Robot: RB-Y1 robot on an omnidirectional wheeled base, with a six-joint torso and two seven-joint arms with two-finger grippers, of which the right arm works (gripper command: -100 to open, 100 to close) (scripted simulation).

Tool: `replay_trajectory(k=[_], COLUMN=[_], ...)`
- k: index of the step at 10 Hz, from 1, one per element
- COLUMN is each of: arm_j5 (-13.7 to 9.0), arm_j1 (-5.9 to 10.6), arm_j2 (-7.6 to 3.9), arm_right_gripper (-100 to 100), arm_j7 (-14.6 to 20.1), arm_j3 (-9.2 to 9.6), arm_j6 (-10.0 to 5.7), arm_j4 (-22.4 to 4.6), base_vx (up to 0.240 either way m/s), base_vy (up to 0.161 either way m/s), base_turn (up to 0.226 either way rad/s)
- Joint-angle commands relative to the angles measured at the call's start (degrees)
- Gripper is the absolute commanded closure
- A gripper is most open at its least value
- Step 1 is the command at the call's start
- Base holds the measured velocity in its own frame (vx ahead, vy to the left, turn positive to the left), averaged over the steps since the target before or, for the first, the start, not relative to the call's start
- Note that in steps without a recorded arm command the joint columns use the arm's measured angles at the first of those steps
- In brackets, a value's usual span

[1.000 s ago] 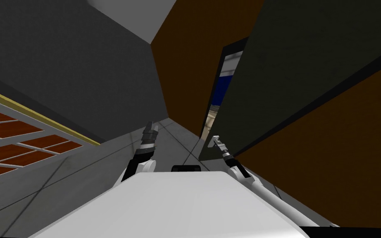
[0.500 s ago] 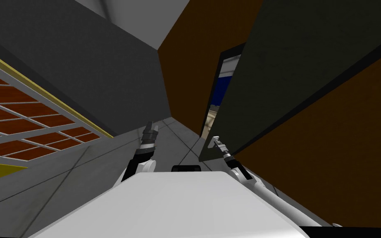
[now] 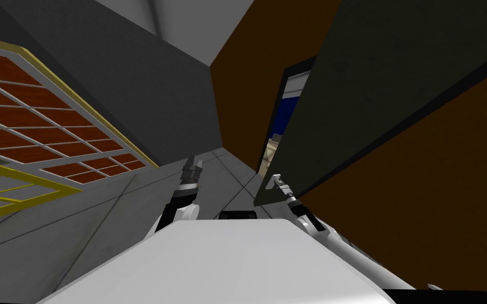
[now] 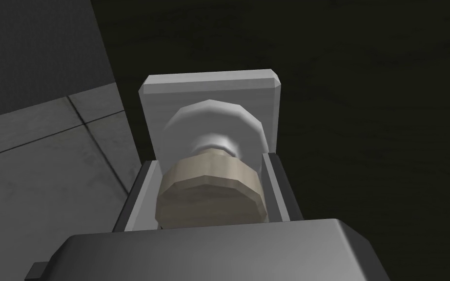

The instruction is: Pull the door open

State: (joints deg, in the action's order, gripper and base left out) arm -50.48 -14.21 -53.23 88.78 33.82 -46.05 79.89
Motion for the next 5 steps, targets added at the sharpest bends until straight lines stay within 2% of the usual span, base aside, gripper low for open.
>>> replay_trajectory(k=[1, 5], arm_j5=[0.41, 1.15], arm_j1=[-0.12, -0.12], arm_j2=[-0.63, -1.96], arm_right_gripper=[100, 100], arm_j7=[0.84, 2.48], arm_j3=[0.76, 2.07], arm_j6=[-0.88, -2.60], arm_j4=[-0.16, -0.70], base_vx=[-0.188, -0.210], base_vy=[-0.130, -0.089], base_turn=[0.161, 0.126])
